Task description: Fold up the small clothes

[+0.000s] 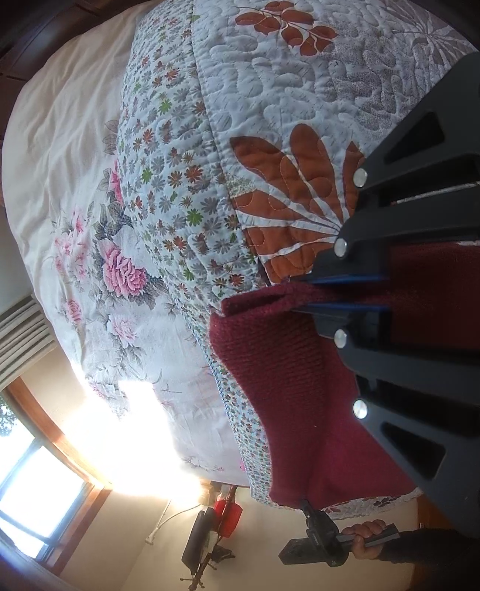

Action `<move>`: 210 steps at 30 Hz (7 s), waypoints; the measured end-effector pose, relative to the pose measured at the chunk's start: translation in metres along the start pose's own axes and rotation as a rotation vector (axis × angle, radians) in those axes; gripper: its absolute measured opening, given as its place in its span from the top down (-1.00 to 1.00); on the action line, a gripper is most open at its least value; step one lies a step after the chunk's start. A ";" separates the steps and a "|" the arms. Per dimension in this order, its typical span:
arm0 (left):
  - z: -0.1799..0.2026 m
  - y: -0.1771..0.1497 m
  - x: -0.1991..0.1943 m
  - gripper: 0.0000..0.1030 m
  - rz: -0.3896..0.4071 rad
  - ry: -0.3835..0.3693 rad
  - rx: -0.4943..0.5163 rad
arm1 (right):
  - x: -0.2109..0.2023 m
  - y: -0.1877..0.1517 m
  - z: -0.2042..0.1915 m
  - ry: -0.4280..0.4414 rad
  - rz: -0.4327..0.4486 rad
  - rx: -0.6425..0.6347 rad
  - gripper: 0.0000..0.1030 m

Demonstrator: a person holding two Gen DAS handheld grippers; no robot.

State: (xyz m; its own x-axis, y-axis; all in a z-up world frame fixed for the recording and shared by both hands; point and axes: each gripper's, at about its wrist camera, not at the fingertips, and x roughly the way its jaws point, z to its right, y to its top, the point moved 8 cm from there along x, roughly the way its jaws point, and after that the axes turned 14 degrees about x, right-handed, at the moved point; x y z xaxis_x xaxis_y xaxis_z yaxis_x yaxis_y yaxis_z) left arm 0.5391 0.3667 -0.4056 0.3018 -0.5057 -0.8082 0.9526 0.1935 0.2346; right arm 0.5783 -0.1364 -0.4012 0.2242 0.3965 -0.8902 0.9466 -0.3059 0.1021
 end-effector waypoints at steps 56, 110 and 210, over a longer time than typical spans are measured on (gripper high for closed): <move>0.047 -0.054 -0.002 0.40 0.074 0.191 0.260 | -0.023 -0.072 -0.005 0.088 0.160 -0.085 0.45; -0.045 -0.096 -0.019 -0.76 -0.173 -0.341 -0.156 | 0.130 -0.418 -0.298 -0.663 0.426 -1.583 -0.43; 0.345 0.016 0.030 0.61 -0.367 -0.226 0.358 | -0.153 -0.245 -0.229 -0.223 0.702 -0.534 0.68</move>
State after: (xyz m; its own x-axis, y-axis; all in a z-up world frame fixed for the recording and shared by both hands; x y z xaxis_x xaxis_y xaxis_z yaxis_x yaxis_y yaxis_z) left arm 0.5766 0.0644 -0.2399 -0.0886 -0.6613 -0.7449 0.9383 -0.3063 0.1604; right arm 0.3654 0.0763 -0.1887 0.7924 0.0766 -0.6052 0.6031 0.0503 0.7961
